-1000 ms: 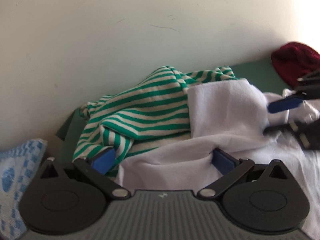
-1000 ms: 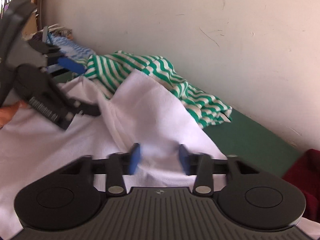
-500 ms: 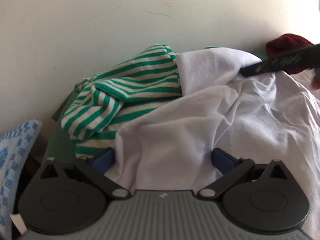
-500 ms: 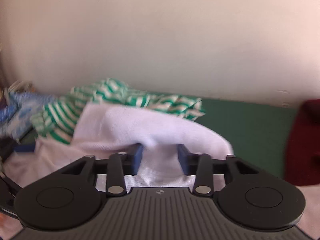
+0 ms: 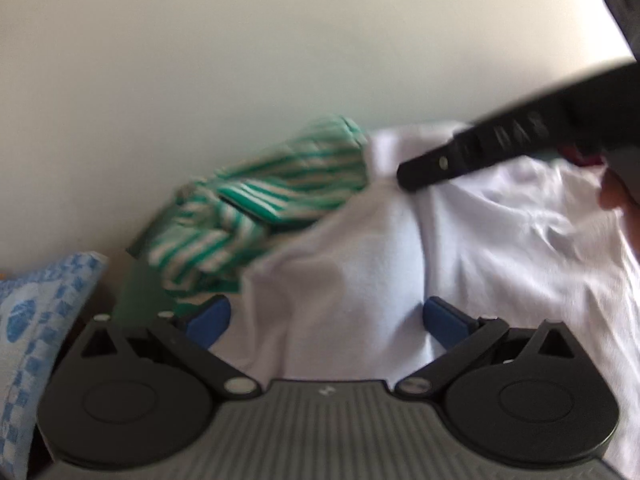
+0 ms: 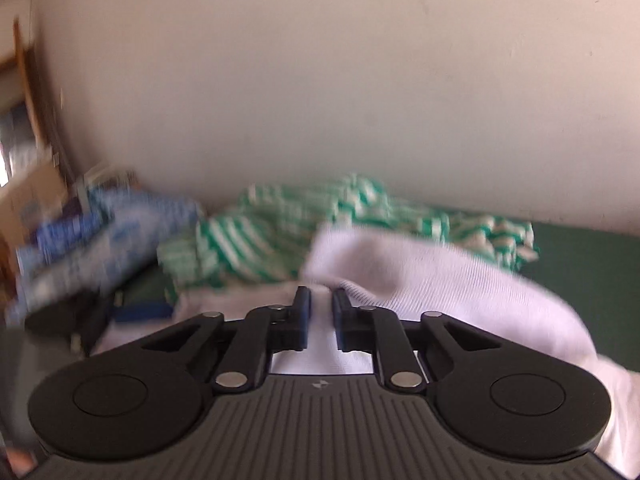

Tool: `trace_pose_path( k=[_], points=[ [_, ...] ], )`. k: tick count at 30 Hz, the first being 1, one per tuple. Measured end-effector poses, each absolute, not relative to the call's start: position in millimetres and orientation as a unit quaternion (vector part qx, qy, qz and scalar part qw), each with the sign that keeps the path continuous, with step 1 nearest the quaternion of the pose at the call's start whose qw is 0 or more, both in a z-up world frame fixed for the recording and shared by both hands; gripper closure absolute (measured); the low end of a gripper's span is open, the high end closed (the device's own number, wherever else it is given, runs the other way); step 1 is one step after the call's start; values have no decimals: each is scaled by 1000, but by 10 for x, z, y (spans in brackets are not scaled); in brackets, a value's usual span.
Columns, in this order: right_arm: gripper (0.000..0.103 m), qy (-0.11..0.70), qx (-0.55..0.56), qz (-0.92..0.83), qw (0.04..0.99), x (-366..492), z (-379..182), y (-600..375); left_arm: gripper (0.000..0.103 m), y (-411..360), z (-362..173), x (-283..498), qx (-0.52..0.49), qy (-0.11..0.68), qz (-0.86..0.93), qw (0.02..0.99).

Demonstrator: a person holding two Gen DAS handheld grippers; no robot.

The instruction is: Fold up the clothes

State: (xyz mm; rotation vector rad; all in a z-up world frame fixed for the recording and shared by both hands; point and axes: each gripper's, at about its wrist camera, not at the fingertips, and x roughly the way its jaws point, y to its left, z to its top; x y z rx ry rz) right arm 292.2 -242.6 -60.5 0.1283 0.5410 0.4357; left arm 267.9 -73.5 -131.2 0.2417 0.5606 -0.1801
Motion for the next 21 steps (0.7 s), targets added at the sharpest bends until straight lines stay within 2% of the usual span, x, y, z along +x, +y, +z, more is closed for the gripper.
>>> trace_pose_path(
  k=[3,4,6,8,9,11,16,17,18,21],
  points=[
    [95,281,47,192,939,3108,-663,-2372,1,-701,-1331,2739,113,292,-78,947],
    [98,289,39,194,936,3130,-691,-2367,1,-696,-1340,2769,113,299,-81,944],
    [97,276,38,193,941,3049,-654,-2408,11,-668,-1330,2760,110,289,-86,947],
    [88,257,66,205,942,2868,-542,-2527,13,-621,-1300,2658,105,273,-98,951],
    [84,258,72,209,940,2783,-511,-2588,9,-596,-1284,2599,103,264,-106,953],
    [56,271,70,214,936,2624,-495,-2675,0,-552,-1192,2556,87,255,-143,952],
    [58,293,44,194,935,2335,-645,-2730,1,-653,-936,2631,100,238,-197,946],
    [59,297,49,190,935,2301,-692,-2715,5,-678,-953,2742,110,254,-208,938],
    [59,299,62,187,934,2260,-725,-2728,14,-700,-993,2848,117,274,-219,929],
    [59,304,109,183,928,2141,-773,-2792,34,-751,-1151,3049,147,314,-225,910]
  ],
)
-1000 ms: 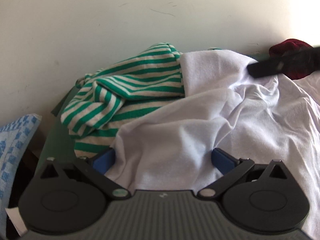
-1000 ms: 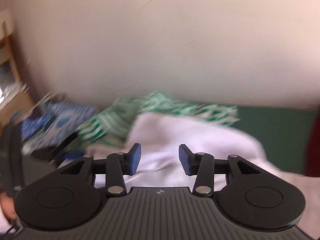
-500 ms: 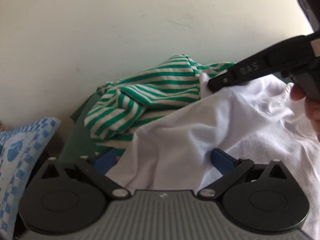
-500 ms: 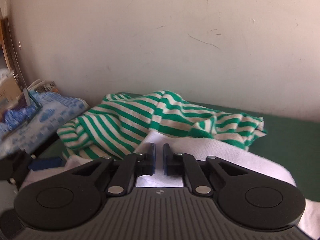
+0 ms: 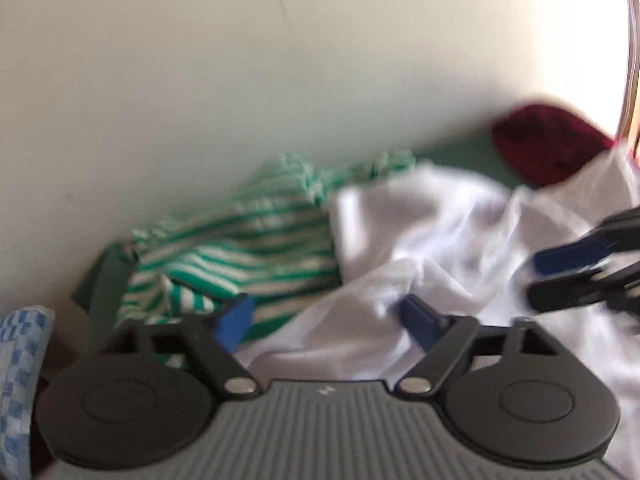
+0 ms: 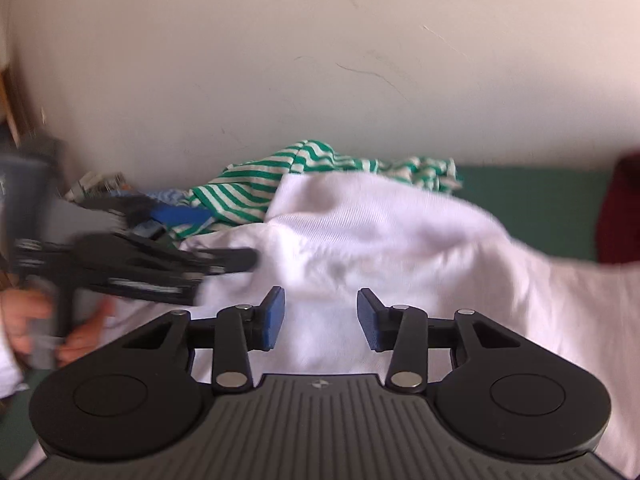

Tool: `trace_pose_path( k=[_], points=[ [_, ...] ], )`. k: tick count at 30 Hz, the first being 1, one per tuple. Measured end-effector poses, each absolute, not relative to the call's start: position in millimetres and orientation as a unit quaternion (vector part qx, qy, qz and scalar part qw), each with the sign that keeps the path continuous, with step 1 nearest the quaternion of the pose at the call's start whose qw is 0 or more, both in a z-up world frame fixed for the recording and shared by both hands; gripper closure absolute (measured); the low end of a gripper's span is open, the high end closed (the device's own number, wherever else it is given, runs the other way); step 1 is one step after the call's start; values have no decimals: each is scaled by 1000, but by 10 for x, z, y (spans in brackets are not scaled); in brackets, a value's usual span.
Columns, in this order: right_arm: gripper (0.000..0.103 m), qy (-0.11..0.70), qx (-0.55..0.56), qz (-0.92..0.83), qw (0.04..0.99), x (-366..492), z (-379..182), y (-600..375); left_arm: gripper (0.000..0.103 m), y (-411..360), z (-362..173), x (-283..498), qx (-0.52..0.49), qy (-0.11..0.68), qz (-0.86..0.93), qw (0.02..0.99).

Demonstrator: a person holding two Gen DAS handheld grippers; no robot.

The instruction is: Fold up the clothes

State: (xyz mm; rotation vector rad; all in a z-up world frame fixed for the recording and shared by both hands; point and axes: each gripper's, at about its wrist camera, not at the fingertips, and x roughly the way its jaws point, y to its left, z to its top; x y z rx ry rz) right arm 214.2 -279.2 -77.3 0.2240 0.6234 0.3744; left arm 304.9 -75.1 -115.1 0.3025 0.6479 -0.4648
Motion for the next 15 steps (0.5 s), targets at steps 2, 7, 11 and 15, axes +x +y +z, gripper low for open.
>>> trace_pose_path(
  k=[2,7,11,15],
  points=[
    [59,304,129,178,927,2095,-799,-2848,46,-760,-1146,3038,150,302,-221,915],
    [59,303,147,172,926,2070,-878,-2883,45,-884,-1030,3009,179,274,-201,923],
    [58,316,149,160,923,2042,-881,-2933,22,-858,-1164,2951,217,270,-180,921],
    [55,302,152,136,931,1878,-808,-3157,21,-804,-1000,2661,224,240,-179,928]
  ],
)
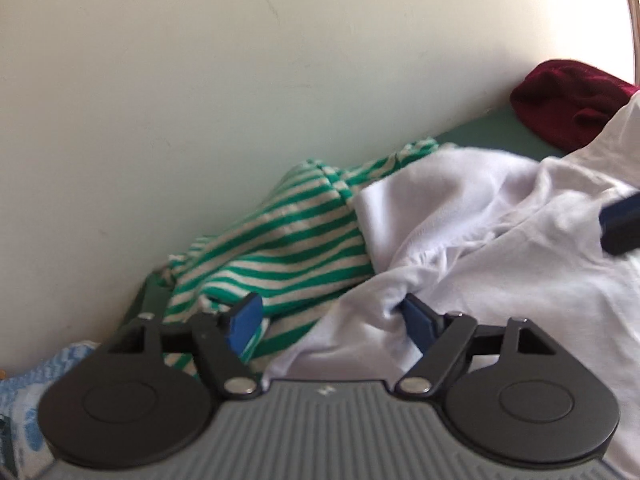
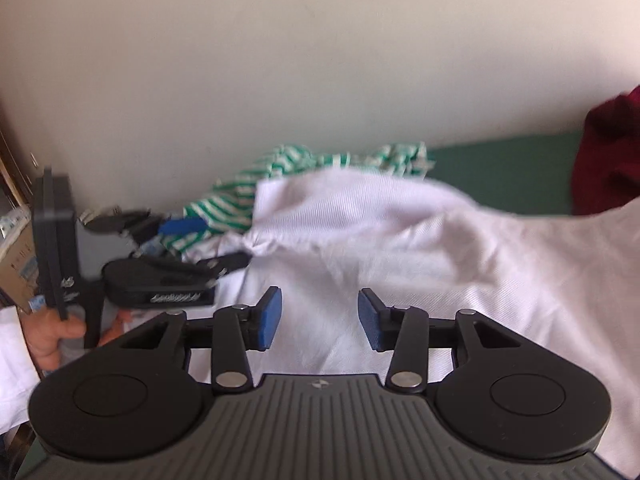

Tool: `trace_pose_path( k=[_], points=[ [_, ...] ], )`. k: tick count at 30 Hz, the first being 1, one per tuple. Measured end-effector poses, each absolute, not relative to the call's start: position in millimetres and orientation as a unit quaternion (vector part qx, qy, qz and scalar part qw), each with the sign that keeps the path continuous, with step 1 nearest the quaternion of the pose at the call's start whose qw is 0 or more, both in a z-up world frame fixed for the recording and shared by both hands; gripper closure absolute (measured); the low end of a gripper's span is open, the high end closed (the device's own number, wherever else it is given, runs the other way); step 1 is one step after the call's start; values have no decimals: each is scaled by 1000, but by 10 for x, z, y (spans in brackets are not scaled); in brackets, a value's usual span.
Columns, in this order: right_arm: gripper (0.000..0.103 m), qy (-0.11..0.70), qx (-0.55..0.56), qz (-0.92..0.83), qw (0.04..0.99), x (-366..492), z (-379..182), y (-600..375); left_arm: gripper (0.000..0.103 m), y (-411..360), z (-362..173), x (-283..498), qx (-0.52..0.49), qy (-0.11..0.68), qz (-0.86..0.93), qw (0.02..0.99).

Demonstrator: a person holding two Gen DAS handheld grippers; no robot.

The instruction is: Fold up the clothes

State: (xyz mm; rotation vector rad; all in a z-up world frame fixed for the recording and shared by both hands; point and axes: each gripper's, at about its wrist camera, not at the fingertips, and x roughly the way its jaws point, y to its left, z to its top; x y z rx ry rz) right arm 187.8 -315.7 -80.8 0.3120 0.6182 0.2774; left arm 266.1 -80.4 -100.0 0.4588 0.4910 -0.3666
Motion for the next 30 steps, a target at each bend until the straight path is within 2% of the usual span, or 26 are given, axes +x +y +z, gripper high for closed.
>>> trace_pose_path(
  k=[2,3,4,6,7,8,9,12,15,16,18,21,24,26,30],
  points=[
    [54,293,155,123,935,1787,-769,-3282,9,-805,-918,2467,220,211,-183,935],
    [56,294,157,113,936,1750,-770,-3343,9,-808,-885,2379,218,199,-185,937],
    [59,300,161,100,935,1722,-795,-3404,9,-810,-853,2290,215,186,-188,940],
    [73,316,166,72,932,1682,-855,-3516,10,-889,-920,2299,218,201,-188,936],
    [78,325,163,53,930,1676,-890,-3562,14,-944,-1002,2351,226,220,-183,931],
    [79,330,158,31,930,1656,-914,-3614,34,-995,-1064,2394,233,234,-175,927],
    [79,335,153,9,930,1636,-937,-3665,47,-1044,-1108,2429,240,244,-165,925],
    [78,341,138,-44,929,1553,-968,-3857,42,-1189,-1242,2534,260,275,-132,916],
    [75,346,157,-45,924,1459,-973,-4058,44,-1243,-1096,2490,216,286,-106,928],
    [74,347,171,-26,922,1423,-982,-4101,43,-1270,-1026,2442,192,287,-106,933],
    [68,357,195,15,914,1363,-1027,-4135,0,-1412,-921,2290,159,272,-127,941],
    [70,366,184,-6,912,1286,-1074,-4139,1,-1764,-908,2065,170,250,-161,940],
    [69,339,195,-28,920,1129,-1002,-4278,1,-2056,-972,1977,183,260,-190,929],
    [62,317,214,-56,922,977,-948,-4475,1,-2200,-1011,1948,185,270,-196,924],
    [61,335,230,-124,905,866,-936,-4840,1,-2462,-1053,1911,179,291,-206,917]
  ],
)
